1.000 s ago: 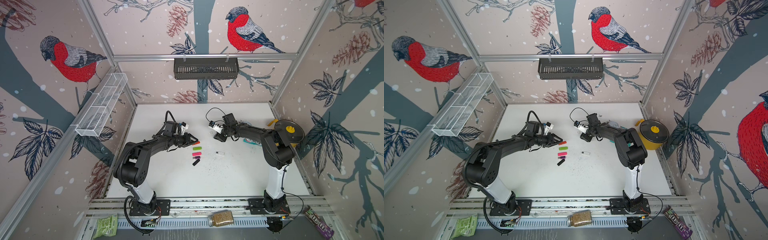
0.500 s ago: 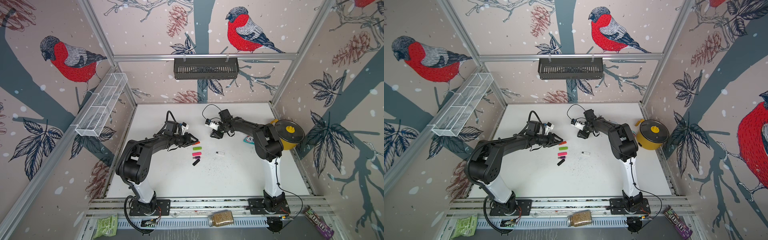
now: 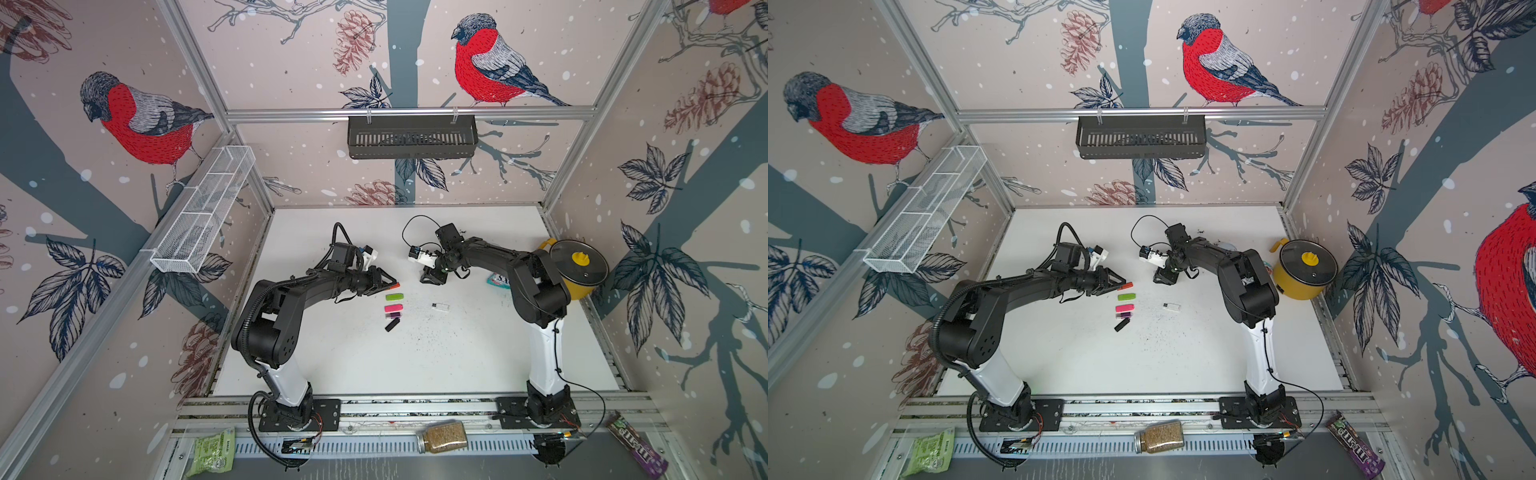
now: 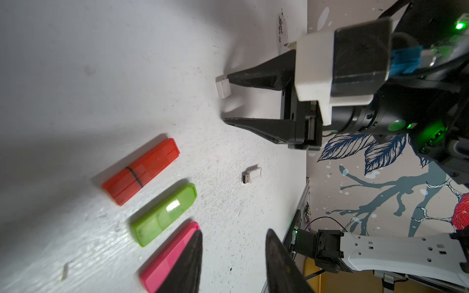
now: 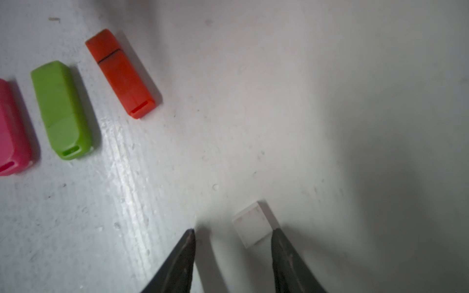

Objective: Close the usb drive cover
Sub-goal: Pick up the cover from the center of the board.

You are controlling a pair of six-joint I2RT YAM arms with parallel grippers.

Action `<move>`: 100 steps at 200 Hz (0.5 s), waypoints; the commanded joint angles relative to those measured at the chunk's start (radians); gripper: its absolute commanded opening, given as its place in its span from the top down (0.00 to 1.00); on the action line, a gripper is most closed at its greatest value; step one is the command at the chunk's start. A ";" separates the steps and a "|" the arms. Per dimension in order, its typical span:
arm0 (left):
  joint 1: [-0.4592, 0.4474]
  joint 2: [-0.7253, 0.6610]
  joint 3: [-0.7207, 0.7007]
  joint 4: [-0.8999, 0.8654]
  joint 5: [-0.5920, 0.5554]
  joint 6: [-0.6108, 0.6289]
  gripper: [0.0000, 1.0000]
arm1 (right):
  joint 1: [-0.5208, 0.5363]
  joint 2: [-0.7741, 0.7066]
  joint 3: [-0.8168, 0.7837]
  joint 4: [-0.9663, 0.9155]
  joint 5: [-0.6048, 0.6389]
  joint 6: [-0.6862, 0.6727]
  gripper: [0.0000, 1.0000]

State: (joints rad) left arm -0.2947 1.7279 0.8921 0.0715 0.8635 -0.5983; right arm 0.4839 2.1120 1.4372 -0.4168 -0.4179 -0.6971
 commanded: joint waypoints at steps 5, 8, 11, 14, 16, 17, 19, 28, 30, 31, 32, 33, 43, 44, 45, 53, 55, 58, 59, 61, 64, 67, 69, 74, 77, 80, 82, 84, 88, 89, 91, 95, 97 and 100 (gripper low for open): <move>-0.001 -0.003 -0.008 0.030 0.012 -0.003 0.59 | 0.024 -0.037 -0.071 -0.100 0.027 0.049 0.52; -0.002 -0.003 -0.009 0.031 0.012 -0.003 0.59 | 0.028 -0.042 -0.079 -0.099 0.027 0.052 0.53; -0.001 -0.003 -0.009 0.031 0.012 -0.002 0.59 | 0.030 -0.047 -0.086 -0.096 0.025 0.056 0.52; -0.002 -0.002 -0.009 0.033 0.011 -0.004 0.59 | 0.032 -0.052 -0.092 -0.094 0.024 0.058 0.53; -0.002 -0.003 -0.010 0.032 0.012 -0.003 0.59 | 0.034 -0.056 -0.097 -0.093 0.022 0.060 0.53; -0.002 -0.002 -0.010 0.033 0.012 -0.003 0.59 | 0.036 -0.058 -0.098 -0.093 0.020 0.060 0.53; -0.002 -0.003 -0.011 0.033 0.014 -0.003 0.59 | 0.036 -0.061 -0.102 -0.094 0.019 0.060 0.53; -0.002 -0.002 -0.012 0.035 0.014 -0.005 0.59 | 0.043 -0.076 -0.120 -0.088 0.005 0.061 0.53; -0.003 -0.002 -0.012 0.036 0.014 -0.005 0.59 | 0.043 -0.080 -0.123 -0.085 0.001 0.061 0.53; -0.003 -0.002 -0.012 0.037 0.014 -0.005 0.59 | 0.044 -0.082 -0.126 -0.083 -0.001 0.060 0.53; -0.003 -0.001 -0.012 0.036 0.014 -0.005 0.59 | 0.044 -0.084 -0.128 -0.083 -0.003 0.061 0.53; -0.004 -0.002 -0.013 0.038 0.014 -0.006 0.59 | 0.045 -0.086 -0.130 -0.081 -0.003 0.062 0.53; -0.004 0.000 -0.013 0.040 0.015 -0.009 0.59 | 0.043 -0.105 -0.150 -0.059 -0.003 0.071 0.53; -0.003 0.001 -0.013 0.040 0.015 -0.008 0.59 | 0.042 -0.106 -0.152 -0.058 -0.002 0.071 0.53; -0.004 0.000 -0.013 0.040 0.015 -0.009 0.59 | 0.041 -0.107 -0.153 -0.057 -0.001 0.072 0.53; -0.003 0.000 -0.015 0.041 0.015 -0.009 0.59 | 0.034 -0.121 -0.161 -0.041 0.007 0.084 0.53; -0.003 -0.001 -0.016 0.041 0.015 -0.009 0.59 | 0.031 -0.124 -0.162 -0.038 0.010 0.087 0.54; -0.004 -0.001 -0.015 0.041 0.015 -0.009 0.59 | 0.028 -0.129 -0.166 -0.031 0.013 0.091 0.54; -0.003 -0.001 -0.015 0.041 0.015 -0.009 0.59 | 0.026 -0.130 -0.166 -0.030 0.015 0.093 0.54; -0.003 -0.002 -0.015 0.041 0.015 -0.010 0.59 | 0.022 -0.134 -0.167 -0.025 0.017 0.095 0.54; -0.003 -0.002 -0.016 0.040 0.013 -0.010 0.59 | 0.018 -0.137 -0.169 -0.019 0.020 0.096 0.55; -0.004 -0.002 -0.016 0.042 0.014 -0.011 0.59 | 0.015 -0.142 -0.171 -0.014 0.024 0.097 0.55; -0.004 -0.002 -0.016 0.042 0.014 -0.009 0.59 | 0.012 -0.145 -0.172 -0.009 0.029 0.097 0.55; -0.005 -0.001 -0.017 0.042 0.014 -0.010 0.59 | 0.008 -0.151 -0.173 -0.001 0.037 0.094 0.55; -0.004 -0.002 -0.017 0.042 0.014 -0.010 0.59 | 0.004 -0.154 -0.172 0.004 0.043 0.090 0.55; -0.004 -0.001 -0.018 0.044 0.013 -0.010 0.59 | 0.003 -0.156 -0.172 0.008 0.048 0.084 0.55; -0.004 -0.001 -0.018 0.045 0.014 -0.010 0.59 | 0.002 -0.155 -0.171 0.010 0.052 0.079 0.55; -0.005 -0.001 -0.018 0.045 0.014 -0.012 0.59 | 0.001 -0.155 -0.170 0.011 0.056 0.075 0.54; -0.004 0.000 -0.018 0.046 0.014 -0.012 0.59 | -0.001 -0.151 -0.162 0.011 0.062 0.063 0.54; -0.004 0.000 -0.019 0.046 0.015 -0.012 0.59 | -0.002 -0.150 -0.161 0.011 0.063 0.061 0.54; -0.004 0.001 -0.018 0.046 0.015 -0.012 0.59 | -0.002 -0.147 -0.156 0.008 0.065 0.057 0.54; -0.004 0.001 -0.019 0.048 0.015 -0.013 0.59 | -0.001 -0.139 -0.143 0.000 0.068 0.046 0.53; -0.006 0.003 -0.018 0.048 0.015 -0.013 0.59 | -0.002 -0.133 -0.136 -0.004 0.071 0.042 0.53; -0.006 0.003 -0.018 0.049 0.015 -0.013 0.59 | -0.002 -0.124 -0.124 -0.010 0.073 0.036 0.53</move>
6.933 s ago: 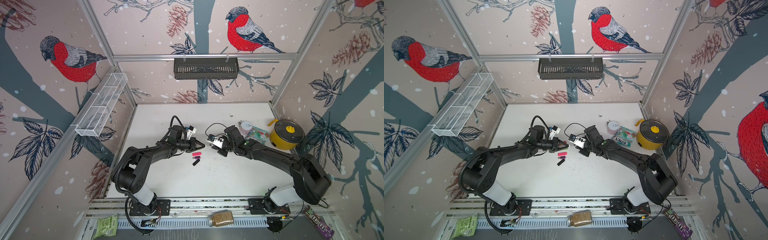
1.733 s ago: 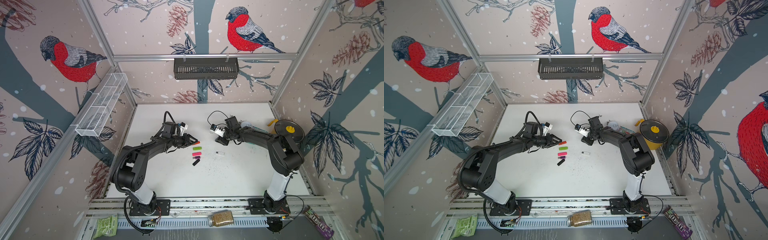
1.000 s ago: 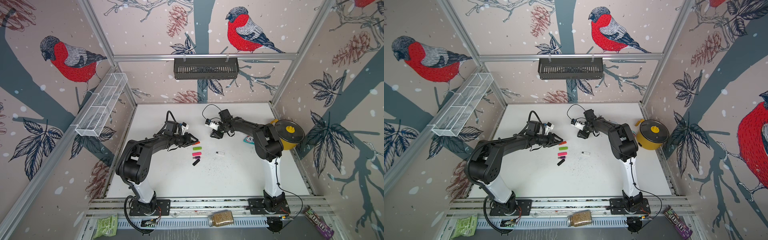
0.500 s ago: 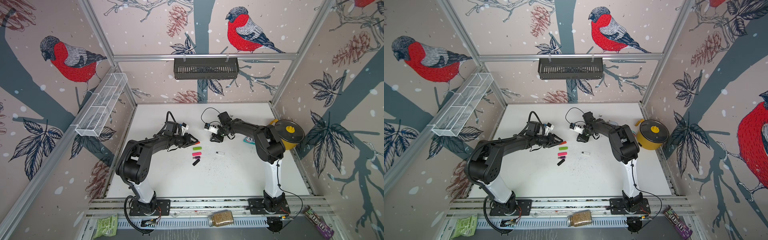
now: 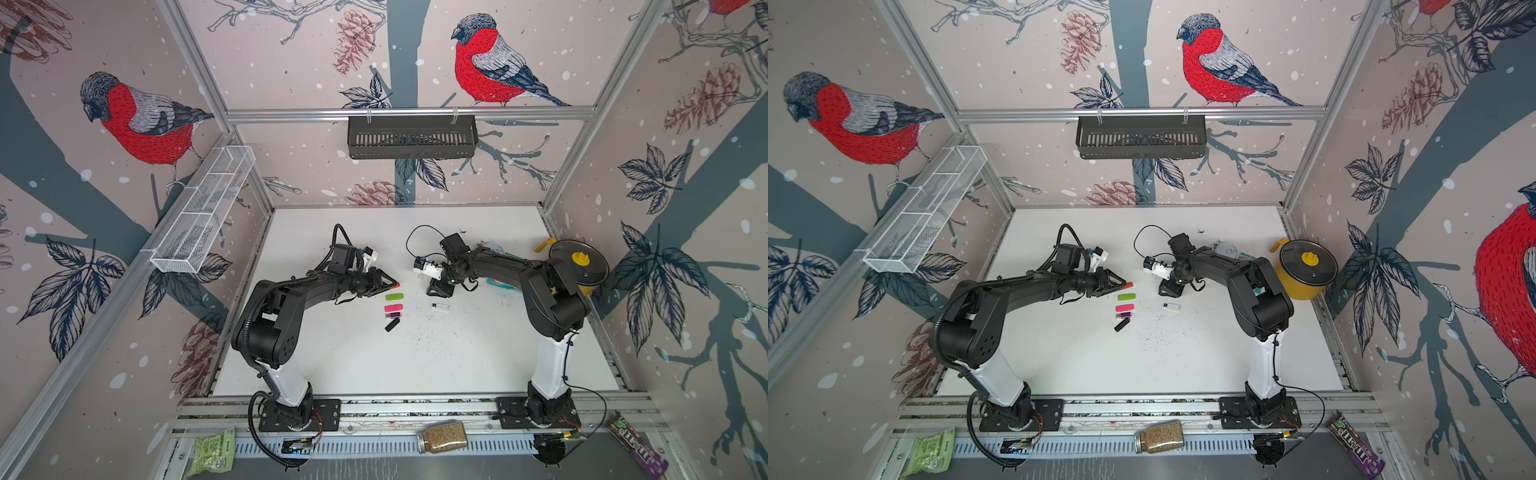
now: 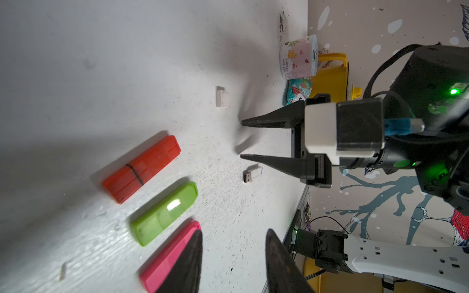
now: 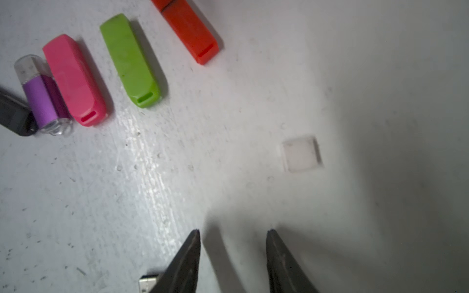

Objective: Close the usb drive cover
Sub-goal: Pick up the cover from the center of the board.

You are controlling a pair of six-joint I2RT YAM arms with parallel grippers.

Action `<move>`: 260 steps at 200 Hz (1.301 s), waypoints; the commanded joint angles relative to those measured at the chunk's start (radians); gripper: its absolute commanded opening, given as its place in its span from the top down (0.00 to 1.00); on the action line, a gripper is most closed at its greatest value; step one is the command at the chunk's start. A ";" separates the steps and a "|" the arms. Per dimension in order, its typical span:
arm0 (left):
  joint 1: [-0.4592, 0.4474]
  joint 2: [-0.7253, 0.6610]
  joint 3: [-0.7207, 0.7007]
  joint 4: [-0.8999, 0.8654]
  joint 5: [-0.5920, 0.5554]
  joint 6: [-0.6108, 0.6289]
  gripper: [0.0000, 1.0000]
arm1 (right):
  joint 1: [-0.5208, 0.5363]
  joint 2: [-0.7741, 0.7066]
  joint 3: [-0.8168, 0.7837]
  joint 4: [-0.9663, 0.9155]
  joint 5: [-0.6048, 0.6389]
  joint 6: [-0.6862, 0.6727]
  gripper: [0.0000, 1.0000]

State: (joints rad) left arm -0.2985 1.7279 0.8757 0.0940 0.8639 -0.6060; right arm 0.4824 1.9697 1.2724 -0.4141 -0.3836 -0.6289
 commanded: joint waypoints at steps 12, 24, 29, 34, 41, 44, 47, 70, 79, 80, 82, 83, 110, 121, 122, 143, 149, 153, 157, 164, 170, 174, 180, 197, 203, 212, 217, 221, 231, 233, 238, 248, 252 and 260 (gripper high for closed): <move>-0.004 0.004 -0.002 0.029 0.014 -0.006 0.59 | 0.004 0.062 0.097 -0.051 0.040 -0.044 0.52; -0.005 0.000 -0.005 0.030 0.012 -0.010 0.59 | 0.010 0.100 0.137 -0.071 0.039 -0.056 0.52; -0.004 -0.002 -0.006 0.031 0.010 -0.010 0.59 | 0.013 0.111 0.150 -0.075 0.037 -0.064 0.52; -0.005 -0.002 -0.009 0.030 0.010 -0.010 0.59 | 0.016 0.124 0.161 -0.078 0.033 -0.073 0.52; -0.004 -0.004 -0.009 0.030 0.009 -0.008 0.59 | 0.021 0.138 0.177 -0.081 0.031 -0.082 0.51; -0.004 -0.005 -0.009 0.030 0.009 -0.009 0.59 | 0.023 0.144 0.181 -0.082 0.032 -0.086 0.51; -0.004 -0.005 -0.011 0.029 0.009 -0.009 0.59 | 0.027 0.151 0.187 -0.083 0.034 -0.088 0.51; -0.005 -0.010 -0.015 0.025 0.006 -0.006 0.59 | 0.040 0.193 0.235 -0.105 0.060 -0.097 0.51; -0.005 -0.010 -0.015 0.025 0.006 -0.006 0.59 | 0.044 0.203 0.244 -0.115 0.065 -0.102 0.51; -0.005 -0.011 -0.015 0.025 0.006 -0.005 0.59 | 0.044 0.204 0.245 -0.117 0.065 -0.102 0.51; -0.004 -0.010 -0.015 0.025 0.006 -0.005 0.59 | 0.044 0.205 0.247 -0.117 0.066 -0.102 0.51; -0.005 -0.010 -0.016 0.025 0.006 -0.005 0.59 | 0.044 0.205 0.247 -0.117 0.067 -0.102 0.51; -0.004 -0.007 -0.015 0.027 0.007 -0.006 0.59 | 0.051 0.195 0.238 -0.133 0.047 -0.121 0.51; -0.005 -0.009 -0.017 0.030 0.007 -0.007 0.59 | 0.052 0.183 0.229 -0.144 0.047 -0.120 0.52; -0.004 -0.008 -0.017 0.030 0.007 -0.006 0.59 | 0.052 0.183 0.228 -0.144 0.048 -0.119 0.52; -0.004 -0.007 -0.018 0.032 0.008 -0.007 0.59 | 0.054 0.159 0.200 -0.163 0.051 -0.098 0.53; -0.004 -0.008 -0.017 0.032 0.008 -0.008 0.59 | 0.055 0.149 0.188 -0.167 0.049 -0.094 0.53; -0.004 -0.007 -0.017 0.033 0.008 -0.008 0.59 | 0.057 0.144 0.179 -0.169 0.046 -0.091 0.53; -0.005 -0.007 -0.017 0.033 0.008 -0.009 0.59 | 0.058 0.137 0.169 -0.170 0.045 -0.086 0.53; -0.004 -0.007 -0.017 0.035 0.010 -0.009 0.59 | 0.063 0.127 0.153 -0.173 0.043 -0.078 0.53; -0.005 -0.008 -0.018 0.035 0.011 -0.010 0.59 | 0.068 0.118 0.140 -0.178 0.043 -0.067 0.53; -0.005 -0.009 -0.018 0.036 0.010 -0.010 0.59 | 0.070 0.116 0.134 -0.184 0.044 -0.060 0.53; -0.005 -0.008 -0.019 0.037 0.011 -0.010 0.59 | 0.075 0.110 0.126 -0.190 0.045 -0.047 0.53; -0.005 -0.013 -0.022 0.041 0.011 -0.015 0.59 | 0.093 0.091 0.097 -0.201 0.038 0.001 0.53; -0.005 -0.011 -0.024 0.044 0.010 -0.016 0.59 | 0.099 0.084 0.089 -0.206 0.029 0.018 0.53; -0.006 -0.013 -0.024 0.047 0.011 -0.019 0.59 | 0.108 0.073 0.076 -0.208 0.020 0.049 0.53; -0.007 -0.014 -0.023 0.049 0.012 -0.021 0.59 | 0.111 0.066 0.069 -0.207 0.018 0.066 0.53; -0.007 -0.013 -0.023 0.049 0.012 -0.020 0.59 | 0.113 0.061 0.061 -0.207 0.019 0.083 0.53; -0.008 -0.014 -0.024 0.051 0.012 -0.024 0.59 | 0.113 0.050 0.045 -0.203 0.026 0.131 0.53; -0.008 -0.014 -0.025 0.050 0.013 -0.024 0.59 | 0.113 0.050 0.043 -0.203 0.026 0.140 0.53; -0.010 -0.016 -0.025 0.051 0.013 -0.023 0.59 | 0.113 0.047 0.037 -0.205 0.025 0.161 0.53; -0.011 -0.015 -0.024 0.053 0.013 -0.026 0.59 | 0.114 0.044 0.027 -0.208 0.017 0.195 0.53; -0.011 -0.015 -0.024 0.053 0.013 -0.026 0.59 | 0.117 0.042 0.021 -0.209 0.016 0.209 0.53; -0.013 -0.016 -0.023 0.056 0.014 -0.028 0.59 | 0.123 0.035 0.008 -0.205 0.010 0.230 0.53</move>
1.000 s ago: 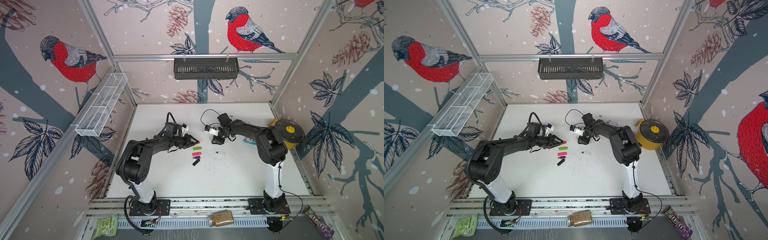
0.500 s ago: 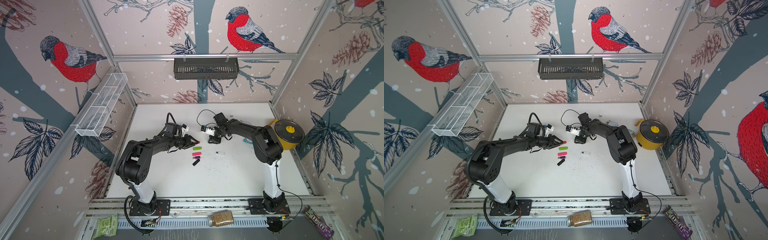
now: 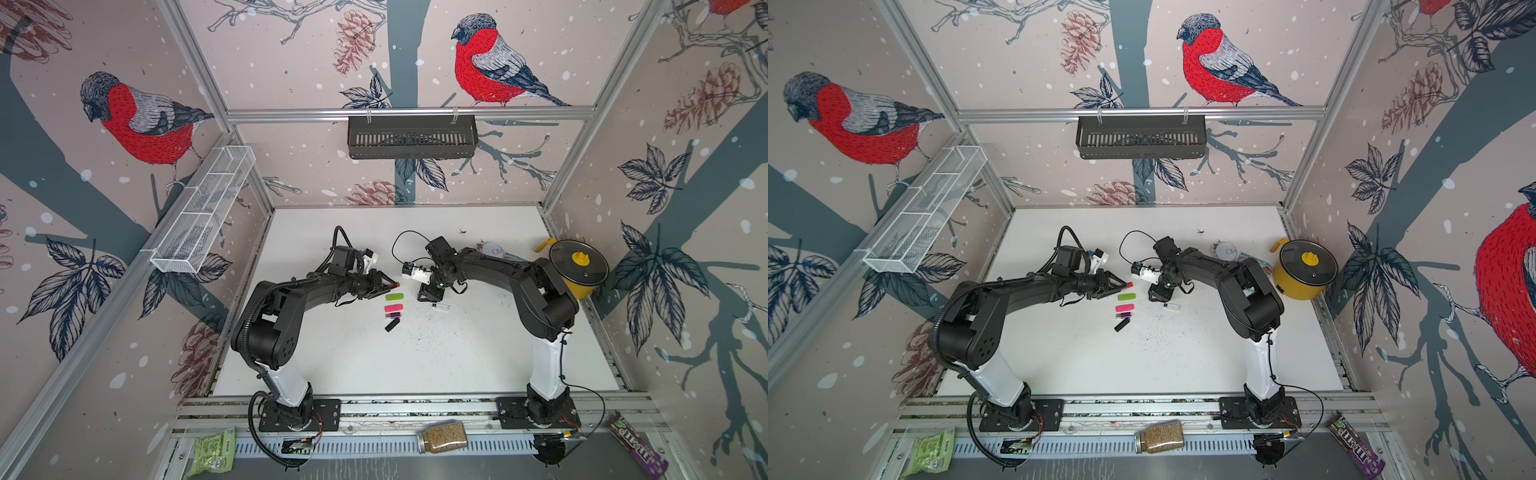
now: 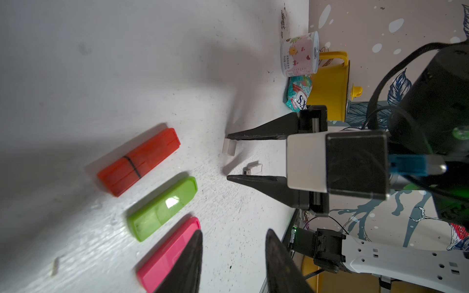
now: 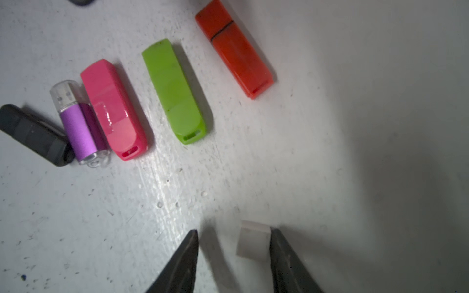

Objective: Close the usb drive cover
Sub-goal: Pick up the cover from the center of the board.

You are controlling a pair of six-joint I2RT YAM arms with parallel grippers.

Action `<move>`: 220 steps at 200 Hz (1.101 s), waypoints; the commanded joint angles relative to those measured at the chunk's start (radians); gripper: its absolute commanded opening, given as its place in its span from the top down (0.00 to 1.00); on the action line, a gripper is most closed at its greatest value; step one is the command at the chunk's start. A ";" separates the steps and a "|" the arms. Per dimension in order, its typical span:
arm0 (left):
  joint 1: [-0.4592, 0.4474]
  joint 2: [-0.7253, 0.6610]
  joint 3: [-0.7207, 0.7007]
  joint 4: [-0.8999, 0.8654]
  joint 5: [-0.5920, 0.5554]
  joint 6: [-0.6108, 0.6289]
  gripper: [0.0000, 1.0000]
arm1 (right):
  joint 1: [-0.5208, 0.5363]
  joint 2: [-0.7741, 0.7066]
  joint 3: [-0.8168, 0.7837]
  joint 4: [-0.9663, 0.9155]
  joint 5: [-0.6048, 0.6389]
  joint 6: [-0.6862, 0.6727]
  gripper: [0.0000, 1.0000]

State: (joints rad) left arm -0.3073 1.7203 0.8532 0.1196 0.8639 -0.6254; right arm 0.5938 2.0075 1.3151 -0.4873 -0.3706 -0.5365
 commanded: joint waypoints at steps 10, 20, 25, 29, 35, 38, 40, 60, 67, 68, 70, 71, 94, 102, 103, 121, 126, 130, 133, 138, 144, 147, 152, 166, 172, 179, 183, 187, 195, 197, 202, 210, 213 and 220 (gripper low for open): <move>-0.008 -0.010 -0.002 0.034 0.014 -0.010 0.59 | 0.026 -0.013 -0.054 -0.122 -0.009 0.158 0.54; -0.010 -0.013 -0.002 0.035 0.014 -0.012 0.59 | 0.041 -0.023 -0.074 -0.109 -0.008 0.187 0.54; -0.012 -0.013 -0.003 0.035 0.014 -0.012 0.59 | 0.046 -0.025 -0.079 -0.107 -0.009 0.204 0.54; -0.013 -0.015 -0.003 0.035 0.014 -0.012 0.59 | 0.051 -0.026 -0.082 -0.108 -0.012 0.217 0.54; -0.013 -0.017 -0.005 0.035 0.013 -0.011 0.59 | 0.057 -0.028 -0.085 -0.108 -0.009 0.240 0.54; -0.015 -0.019 -0.006 0.035 0.014 -0.012 0.59 | 0.060 -0.029 -0.087 -0.108 -0.005 0.252 0.54; -0.015 -0.019 -0.007 0.035 0.013 -0.012 0.59 | 0.062 -0.029 -0.088 -0.109 -0.003 0.263 0.54; -0.018 -0.030 -0.015 0.038 0.010 -0.012 0.59 | 0.069 -0.045 -0.099 -0.106 0.001 0.331 0.54; -0.018 -0.032 -0.018 0.041 0.010 -0.013 0.59 | 0.072 -0.055 -0.103 -0.101 0.002 0.338 0.54; -0.018 -0.032 -0.018 0.040 0.010 -0.014 0.59 | 0.073 -0.057 -0.103 -0.100 0.001 0.339 0.54; -0.019 -0.032 -0.019 0.040 0.010 -0.013 0.59 | 0.073 -0.061 -0.103 -0.100 0.001 0.340 0.54; -0.018 -0.033 -0.019 0.040 0.010 -0.013 0.59 | 0.073 -0.062 -0.103 -0.100 0.002 0.341 0.54; -0.019 -0.046 -0.022 0.039 0.009 -0.012 0.59 | 0.069 -0.095 -0.066 -0.118 0.035 0.326 0.54; -0.019 -0.054 -0.025 0.038 0.005 -0.010 0.59 | 0.065 -0.105 -0.052 -0.124 0.050 0.308 0.53; -0.019 -0.054 -0.025 0.038 0.004 -0.011 0.59 | 0.065 -0.105 -0.050 -0.124 0.051 0.303 0.53; -0.018 -0.075 -0.031 0.039 -0.004 -0.010 0.59 | 0.060 -0.125 -0.032 -0.125 0.095 0.214 0.53; -0.019 -0.081 -0.031 0.037 -0.005 -0.010 0.59 | 0.057 -0.131 -0.031 -0.125 0.103 0.180 0.53; -0.018 -0.085 -0.033 0.036 -0.006 -0.009 0.59 | 0.056 -0.136 -0.031 -0.124 0.105 0.150 0.52; -0.018 -0.088 -0.034 0.035 -0.008 -0.008 0.59 | 0.053 -0.139 -0.034 -0.120 0.107 0.127 0.52; -0.020 -0.094 -0.037 0.033 -0.012 -0.007 0.59 | 0.048 -0.147 -0.041 -0.112 0.112 0.092 0.52; -0.020 -0.098 -0.038 0.029 -0.013 -0.005 0.59 | 0.043 -0.156 -0.047 -0.106 0.113 0.049 0.52; -0.018 -0.102 -0.039 0.026 -0.015 -0.003 0.59 | 0.041 -0.160 -0.048 -0.105 0.111 0.028 0.52; -0.018 -0.107 -0.042 0.022 -0.018 -0.001 0.59 | 0.037 -0.164 -0.048 -0.105 0.111 0.004 0.52; -0.017 -0.118 -0.047 0.009 -0.028 0.007 0.59 | 0.026 -0.163 -0.030 -0.116 0.120 -0.020 0.52; -0.016 -0.123 -0.051 0.006 -0.033 0.011 0.59 | 0.022 -0.160 -0.020 -0.124 0.120 -0.017 0.52; -0.014 -0.129 -0.052 0.004 -0.038 0.013 0.59 | 0.019 -0.155 -0.010 -0.125 0.123 0.000 0.52; -0.012 -0.131 -0.054 0.004 -0.040 0.012 0.59 | 0.021 -0.152 -0.006 -0.126 0.121 0.015 0.52; -0.011 -0.133 -0.056 0.004 -0.042 0.012 0.59 | 0.023 -0.150 -0.001 -0.127 0.115 0.031 0.52; -0.006 -0.135 -0.059 0.004 -0.042 0.013 0.59 | 0.028 -0.146 0.001 -0.126 0.107 0.069 0.52; -0.005 -0.136 -0.059 0.004 -0.044 0.012 0.59 | 0.029 -0.145 0.000 -0.124 0.107 0.080 0.52; -0.001 -0.138 -0.060 0.003 -0.045 0.012 0.59 | 0.036 -0.143 -0.003 -0.119 0.112 0.110 0.52; 0.003 -0.142 -0.061 0.000 -0.051 0.013 0.59 | 0.050 -0.140 -0.010 -0.114 0.115 0.155 0.52; 0.005 -0.143 -0.062 0.000 -0.052 0.013 0.59 | 0.057 -0.138 -0.014 -0.110 0.119 0.173 0.52; 0.009 -0.148 -0.063 0.000 -0.056 0.015 0.59 | 0.074 -0.141 -0.033 -0.097 0.125 0.210 0.52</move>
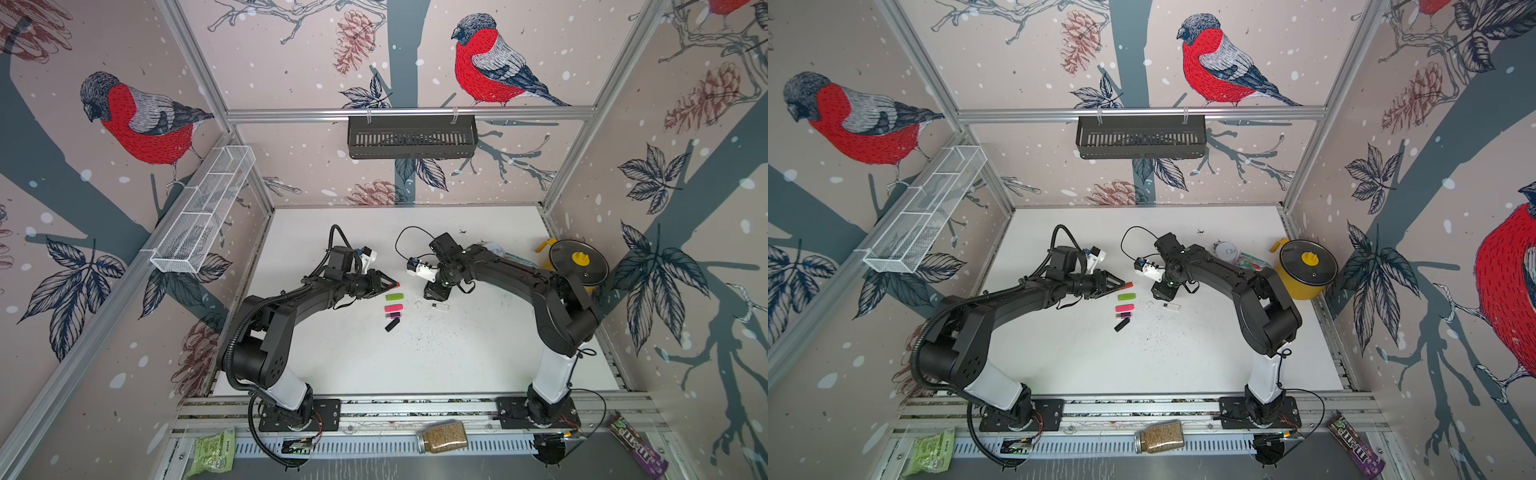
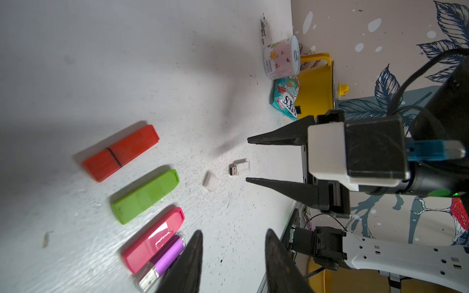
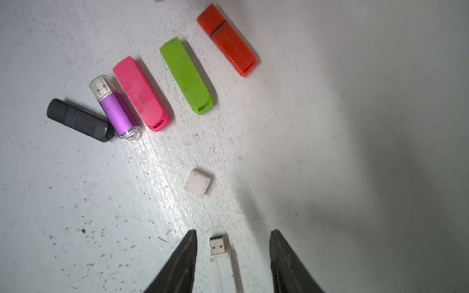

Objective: Close the usb drive cover
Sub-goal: Pick up the cover from the center of the board.

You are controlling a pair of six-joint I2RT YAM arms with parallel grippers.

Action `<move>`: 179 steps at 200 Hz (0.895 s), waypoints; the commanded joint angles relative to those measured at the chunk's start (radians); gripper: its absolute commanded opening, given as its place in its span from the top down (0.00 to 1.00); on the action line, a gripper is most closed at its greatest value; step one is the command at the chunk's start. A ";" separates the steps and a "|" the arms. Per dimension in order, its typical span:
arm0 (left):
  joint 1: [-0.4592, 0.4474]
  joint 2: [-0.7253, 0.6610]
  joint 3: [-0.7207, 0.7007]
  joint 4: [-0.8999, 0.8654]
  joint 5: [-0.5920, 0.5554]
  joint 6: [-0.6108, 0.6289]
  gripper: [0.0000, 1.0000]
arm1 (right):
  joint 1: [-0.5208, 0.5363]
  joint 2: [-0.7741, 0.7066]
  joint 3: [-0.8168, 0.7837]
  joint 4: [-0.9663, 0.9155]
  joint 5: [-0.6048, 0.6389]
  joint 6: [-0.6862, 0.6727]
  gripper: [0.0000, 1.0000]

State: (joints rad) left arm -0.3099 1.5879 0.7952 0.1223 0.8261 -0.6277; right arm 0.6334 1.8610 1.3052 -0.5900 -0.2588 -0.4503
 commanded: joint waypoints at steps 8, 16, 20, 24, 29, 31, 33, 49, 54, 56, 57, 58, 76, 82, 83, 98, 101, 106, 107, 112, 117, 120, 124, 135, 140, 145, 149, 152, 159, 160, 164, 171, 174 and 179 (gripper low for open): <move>0.018 -0.021 -0.008 -0.004 -0.024 0.018 0.59 | 0.055 -0.001 -0.048 0.029 0.030 0.163 0.52; 0.023 -0.025 -0.009 -0.009 -0.028 0.019 0.59 | 0.073 -0.008 -0.073 0.051 0.041 0.202 0.52; 0.025 -0.026 -0.009 -0.008 -0.027 0.022 0.59 | 0.081 -0.008 -0.083 0.062 0.049 0.223 0.52; 0.027 -0.026 -0.009 -0.008 -0.027 0.023 0.59 | 0.087 -0.011 -0.094 0.073 0.058 0.242 0.52; 0.029 -0.026 -0.008 -0.010 -0.026 0.025 0.59 | 0.095 -0.014 -0.105 0.085 0.071 0.266 0.52; 0.029 -0.026 -0.008 -0.011 -0.025 0.025 0.59 | 0.099 -0.014 -0.110 0.091 0.076 0.272 0.52; 0.029 -0.025 -0.008 -0.010 -0.024 0.026 0.59 | 0.101 -0.014 -0.114 0.095 0.081 0.282 0.52; 0.031 -0.019 -0.009 -0.008 -0.017 0.029 0.59 | 0.117 -0.024 -0.141 0.134 0.095 0.338 0.51; 0.030 -0.017 -0.010 -0.007 -0.014 0.029 0.59 | 0.122 -0.024 -0.145 0.143 0.093 0.348 0.51; 0.031 -0.016 -0.009 -0.007 -0.013 0.027 0.59 | 0.125 -0.024 -0.147 0.145 0.094 0.351 0.51; 0.031 -0.016 -0.009 -0.007 -0.013 0.028 0.59 | 0.124 -0.025 -0.148 0.147 0.095 0.353 0.51; 0.031 -0.015 -0.009 -0.007 -0.012 0.028 0.59 | 0.126 -0.025 -0.148 0.148 0.097 0.354 0.51; 0.031 -0.013 -0.011 -0.002 -0.008 0.027 0.59 | 0.141 -0.009 -0.151 0.155 0.134 0.376 0.51; 0.031 -0.014 -0.014 0.000 -0.008 0.028 0.59 | 0.146 -0.003 -0.149 0.153 0.155 0.383 0.51; 0.031 -0.014 -0.013 -0.001 -0.008 0.027 0.59 | 0.147 -0.002 -0.149 0.153 0.158 0.383 0.51; 0.030 -0.017 -0.016 0.002 -0.008 0.027 0.59 | 0.152 0.009 -0.149 0.159 0.168 0.391 0.52; 0.031 -0.017 -0.017 0.002 -0.008 0.027 0.59 | 0.152 0.008 -0.150 0.164 0.168 0.394 0.52; 0.031 -0.017 -0.020 0.004 -0.008 0.026 0.59 | 0.153 0.008 -0.153 0.172 0.166 0.399 0.52; 0.030 -0.017 -0.020 0.005 -0.008 0.026 0.59 | 0.153 0.007 -0.154 0.174 0.166 0.400 0.52; 0.030 -0.017 -0.021 0.005 -0.008 0.027 0.59 | 0.153 0.007 -0.156 0.182 0.164 0.403 0.52; 0.031 -0.016 -0.022 0.006 -0.007 0.025 0.59 | 0.154 0.007 -0.158 0.189 0.166 0.408 0.52; 0.030 -0.016 -0.023 0.008 -0.007 0.026 0.59 | 0.154 0.008 -0.158 0.191 0.171 0.411 0.52; 0.031 -0.014 -0.024 0.008 -0.006 0.026 0.59 | 0.153 0.009 -0.158 0.193 0.176 0.415 0.53; 0.031 -0.015 -0.025 0.010 -0.005 0.024 0.59 | 0.153 0.016 -0.156 0.193 0.189 0.420 0.54; 0.031 -0.014 -0.027 0.010 -0.004 0.025 0.59 | 0.153 0.018 -0.155 0.193 0.198 0.427 0.55; 0.031 -0.015 -0.025 0.011 -0.004 0.024 0.59 | 0.152 0.021 -0.157 0.193 0.206 0.432 0.55; 0.031 -0.016 -0.025 0.011 -0.004 0.024 0.59 | 0.150 0.021 -0.156 0.193 0.208 0.435 0.56; 0.031 -0.016 -0.026 0.010 -0.004 0.024 0.59 | 0.150 0.022 -0.157 0.193 0.208 0.436 0.56; 0.031 -0.016 -0.025 0.011 -0.004 0.024 0.59 | 0.149 0.022 -0.159 0.195 0.208 0.438 0.56; 0.031 -0.016 -0.025 0.011 -0.004 0.024 0.59 | 0.149 0.021 -0.161 0.195 0.208 0.438 0.56; 0.031 -0.016 -0.026 0.011 -0.004 0.023 0.59 | 0.149 0.021 -0.161 0.198 0.207 0.440 0.56; 0.031 -0.014 -0.026 0.014 -0.004 0.022 0.59 | 0.148 0.022 -0.162 0.201 0.199 0.438 0.56; 0.031 -0.014 -0.025 0.014 -0.004 0.023 0.59 | 0.149 0.024 -0.162 0.201 0.198 0.437 0.56; 0.031 -0.014 -0.025 0.014 -0.003 0.022 0.59 | 0.148 0.026 -0.161 0.200 0.197 0.437 0.56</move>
State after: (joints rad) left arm -0.2810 1.5738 0.7719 0.1169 0.8120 -0.6098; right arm 0.7837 1.8751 1.1488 -0.3866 -0.0780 -0.0296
